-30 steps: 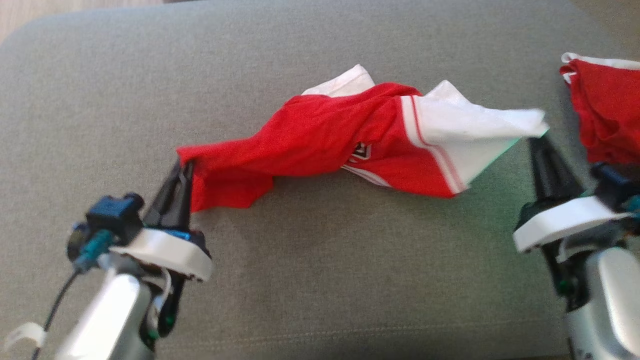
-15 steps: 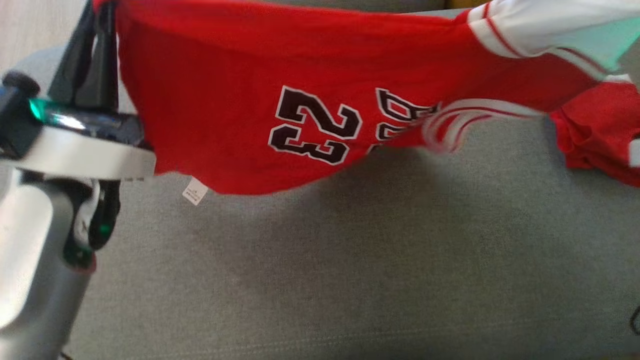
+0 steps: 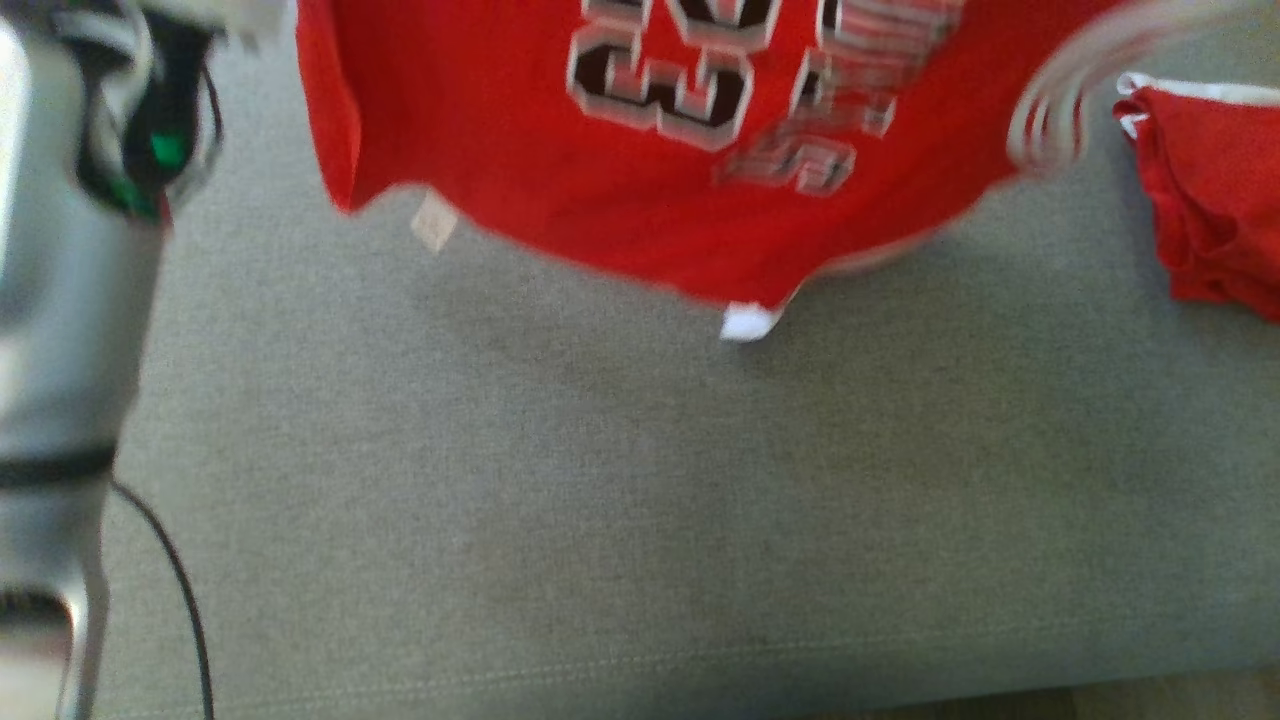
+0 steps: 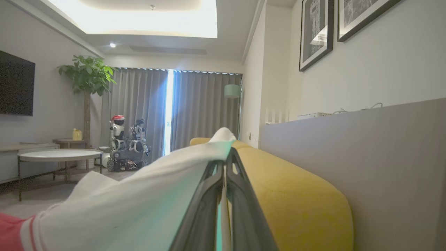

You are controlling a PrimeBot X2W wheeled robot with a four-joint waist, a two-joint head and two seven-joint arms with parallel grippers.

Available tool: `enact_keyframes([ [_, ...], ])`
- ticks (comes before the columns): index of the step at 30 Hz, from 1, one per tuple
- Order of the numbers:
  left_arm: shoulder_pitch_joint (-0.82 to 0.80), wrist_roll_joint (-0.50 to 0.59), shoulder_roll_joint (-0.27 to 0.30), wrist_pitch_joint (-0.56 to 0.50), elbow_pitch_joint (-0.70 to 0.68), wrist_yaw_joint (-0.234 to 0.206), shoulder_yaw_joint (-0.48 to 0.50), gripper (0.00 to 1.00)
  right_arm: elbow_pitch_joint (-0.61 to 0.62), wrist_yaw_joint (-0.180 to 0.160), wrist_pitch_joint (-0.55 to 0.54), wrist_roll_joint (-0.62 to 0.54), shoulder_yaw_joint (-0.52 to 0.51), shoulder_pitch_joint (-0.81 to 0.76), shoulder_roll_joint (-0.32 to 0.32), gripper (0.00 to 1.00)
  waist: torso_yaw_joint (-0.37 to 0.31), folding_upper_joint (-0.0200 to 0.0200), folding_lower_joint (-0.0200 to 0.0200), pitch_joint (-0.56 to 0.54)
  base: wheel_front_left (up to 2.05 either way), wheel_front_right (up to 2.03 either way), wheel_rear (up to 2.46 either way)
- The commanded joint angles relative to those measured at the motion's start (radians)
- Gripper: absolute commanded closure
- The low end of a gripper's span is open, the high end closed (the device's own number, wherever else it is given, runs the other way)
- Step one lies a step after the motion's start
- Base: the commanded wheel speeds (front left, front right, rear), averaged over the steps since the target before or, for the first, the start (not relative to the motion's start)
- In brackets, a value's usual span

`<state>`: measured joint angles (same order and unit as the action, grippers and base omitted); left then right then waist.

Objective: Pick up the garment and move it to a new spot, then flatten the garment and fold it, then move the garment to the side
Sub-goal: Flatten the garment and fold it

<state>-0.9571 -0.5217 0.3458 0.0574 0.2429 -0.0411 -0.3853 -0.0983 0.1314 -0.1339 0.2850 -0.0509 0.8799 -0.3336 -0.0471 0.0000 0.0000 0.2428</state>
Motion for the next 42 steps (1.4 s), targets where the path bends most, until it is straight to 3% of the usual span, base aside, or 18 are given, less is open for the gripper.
enact_keyframes([
  [1,-0.115,-0.002,0.027,0.01,0.054,0.015,0.039,1.0,-0.04,-0.001,0.028,0.016,0.034,0.122,-0.011,1.0,-0.002,0.0,0.0,0.016,0.0,0.0,0.0],
  [7,-0.367,0.018,-0.031,0.122,0.393,0.045,0.046,1.0,-0.35,-0.001,0.14,0.034,0.098,0.448,0.047,1.0,-0.012,0.0,0.0,0.027,0.0,0.0,0.0],
  [12,-0.499,0.045,-0.063,0.181,0.576,0.051,0.042,1.0,-0.558,-0.001,0.26,0.017,0.113,0.63,0.106,1.0,-0.019,0.0,0.0,0.061,0.0,0.0,0.0],
  [18,-0.479,0.029,-0.128,0.198,0.771,0.082,0.038,1.0,-0.79,-0.001,0.29,0.012,0.206,0.633,0.155,1.0,-0.015,0.0,0.0,0.139,0.0,0.0,0.0],
  [23,-0.352,-0.007,-0.192,0.202,0.923,0.106,0.048,1.0,-0.93,-0.001,0.315,0.076,0.286,0.488,0.181,1.0,-0.007,0.0,0.0,0.16,0.0,0.0,0.0],
  [28,-0.242,-0.037,-0.234,0.204,1.002,0.122,0.058,1.0,-0.971,-0.001,0.319,0.173,0.368,0.334,0.189,1.0,0.002,0.0,0.0,0.169,0.0,0.0,0.0],
  [34,-0.17,-0.048,-0.245,0.204,1.02,0.124,0.061,1.0,-0.94,-0.001,0.318,0.287,0.428,0.211,0.183,1.0,0.006,0.0,0.0,0.159,0.0,0.0,0.0],
  [42,0.076,-0.02,-0.241,0.204,0.806,0.117,0.119,1.0,-0.762,-0.001,0.364,0.441,0.485,-0.079,0.141,1.0,0.025,0.0,0.0,0.062,0.0,0.0,0.0],
])
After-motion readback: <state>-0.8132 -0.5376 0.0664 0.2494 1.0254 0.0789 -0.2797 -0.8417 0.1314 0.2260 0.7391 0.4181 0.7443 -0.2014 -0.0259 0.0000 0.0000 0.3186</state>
